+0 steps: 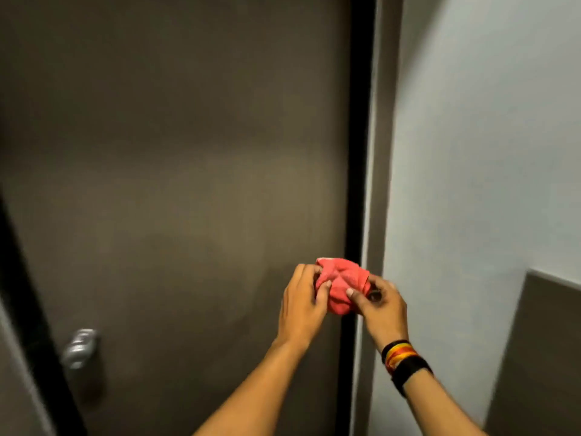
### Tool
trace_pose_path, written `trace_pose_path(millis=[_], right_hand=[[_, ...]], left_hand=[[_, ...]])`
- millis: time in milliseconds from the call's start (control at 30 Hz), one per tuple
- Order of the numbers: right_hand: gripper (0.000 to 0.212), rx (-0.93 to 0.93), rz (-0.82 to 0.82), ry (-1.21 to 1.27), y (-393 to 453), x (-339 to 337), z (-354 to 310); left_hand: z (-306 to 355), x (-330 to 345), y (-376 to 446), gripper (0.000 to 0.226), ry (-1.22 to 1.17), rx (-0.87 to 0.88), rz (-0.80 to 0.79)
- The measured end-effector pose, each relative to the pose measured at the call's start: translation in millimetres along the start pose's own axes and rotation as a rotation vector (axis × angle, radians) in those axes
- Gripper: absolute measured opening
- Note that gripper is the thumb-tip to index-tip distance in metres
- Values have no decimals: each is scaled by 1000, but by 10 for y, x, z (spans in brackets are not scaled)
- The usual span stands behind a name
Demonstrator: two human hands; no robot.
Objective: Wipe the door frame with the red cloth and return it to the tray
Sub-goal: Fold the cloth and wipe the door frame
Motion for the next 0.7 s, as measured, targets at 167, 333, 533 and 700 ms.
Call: trace_pose_path(millis=[167,333,533,700], right_hand=[[40,-235,-80,92,-319,1058,-1654],[48,-362,-223,228,-1135,2134,-2894],[37,-452,-329,237,-2398,3599,-3579],[29,-399,-329,253,-2882,4372,-3526]], left_hand=[[225,-1953,544,15,167,128,223],[367,-3802,457,17,377,180,414],[48,-5671,-194,18,651,80,487],[-491,-6249,-548,21,669,-72,427]])
Point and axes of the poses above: each hand's wrist, its own y-axis towards the middle knuckle, its own x-axis out of the palm, z = x × y, the point moved 10 cm from there along y, towards the middle knuckle, and after that the axes turned 10 degrees about x, right-handed, at the moved point
